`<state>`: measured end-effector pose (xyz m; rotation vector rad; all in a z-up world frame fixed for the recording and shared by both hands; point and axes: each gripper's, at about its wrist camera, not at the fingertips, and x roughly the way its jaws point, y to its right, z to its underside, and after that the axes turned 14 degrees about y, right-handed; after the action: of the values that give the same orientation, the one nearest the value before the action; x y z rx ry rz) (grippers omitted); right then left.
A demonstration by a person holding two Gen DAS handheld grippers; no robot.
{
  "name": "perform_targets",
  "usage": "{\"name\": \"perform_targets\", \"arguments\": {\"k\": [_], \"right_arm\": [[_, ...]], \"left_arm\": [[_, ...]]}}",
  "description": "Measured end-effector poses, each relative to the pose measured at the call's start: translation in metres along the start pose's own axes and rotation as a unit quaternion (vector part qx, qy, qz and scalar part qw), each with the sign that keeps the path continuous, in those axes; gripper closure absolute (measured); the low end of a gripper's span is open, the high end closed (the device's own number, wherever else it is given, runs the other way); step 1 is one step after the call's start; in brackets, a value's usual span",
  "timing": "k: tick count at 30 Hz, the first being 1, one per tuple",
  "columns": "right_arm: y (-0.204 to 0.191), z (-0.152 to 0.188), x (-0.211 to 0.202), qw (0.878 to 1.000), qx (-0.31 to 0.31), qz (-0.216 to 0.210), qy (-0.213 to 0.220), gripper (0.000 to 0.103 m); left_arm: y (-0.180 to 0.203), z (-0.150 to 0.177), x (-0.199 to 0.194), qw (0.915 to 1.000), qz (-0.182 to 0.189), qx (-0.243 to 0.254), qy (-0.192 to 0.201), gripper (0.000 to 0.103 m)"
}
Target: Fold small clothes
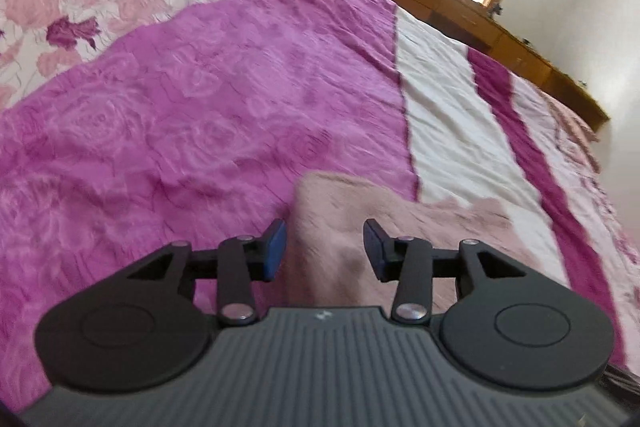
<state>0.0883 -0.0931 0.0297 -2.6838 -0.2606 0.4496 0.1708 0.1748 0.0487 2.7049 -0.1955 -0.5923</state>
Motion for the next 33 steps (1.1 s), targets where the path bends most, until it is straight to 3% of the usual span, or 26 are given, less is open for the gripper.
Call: {"name": "perform_targets", "arguments": {"k": [3,7,9,13,16,21,22,33], "right_arm": [[-0.004,0.002,-0.001,1.000,-0.003,0.001,-0.001,0.039],[-0.014,0.006,-0.001,1.000,-0.015,0.004,0.000,0.037],[-0.018,0.007,-0.003,1.000,-0.019,0.000,-0.001,0.037],[-0.020,0.002,-0.008,1.000,-0.027,-0.004,-0.006,0.037],[-0.008,-0.003,-0.017,1.000,0.002,-0.008,-0.003,0.037],[0.022,-0.003,-0.017,0.996,0.082,0.003,-0.013,0.035],[0.027,-0.002,-0.015,0.994,0.104,0.000,-0.018,0.031],[0.035,0.016,0.005,0.988,0.147,-0.014,-0.044,0.027]], "left_arm": [[0.011,0.008,-0.015,0.9995,0.008,0.029,-0.013,0.052],[0.029,0.028,-0.014,0.9879,-0.045,0.145,-0.032,0.050],[0.027,0.034,-0.013,0.9848,-0.053,0.162,-0.032,0.049],[0.017,0.028,-0.018,0.9902,-0.059,0.121,-0.037,0.047],[0.012,0.023,-0.027,0.9935,-0.042,0.096,-0.045,0.048],[-0.002,0.026,-0.038,0.9974,-0.021,0.026,-0.063,0.029],[-0.004,0.028,-0.040,0.9974,-0.019,0.018,-0.067,0.029],[-0.007,0.039,-0.032,0.9968,-0.013,0.003,-0.079,0.025]]}}
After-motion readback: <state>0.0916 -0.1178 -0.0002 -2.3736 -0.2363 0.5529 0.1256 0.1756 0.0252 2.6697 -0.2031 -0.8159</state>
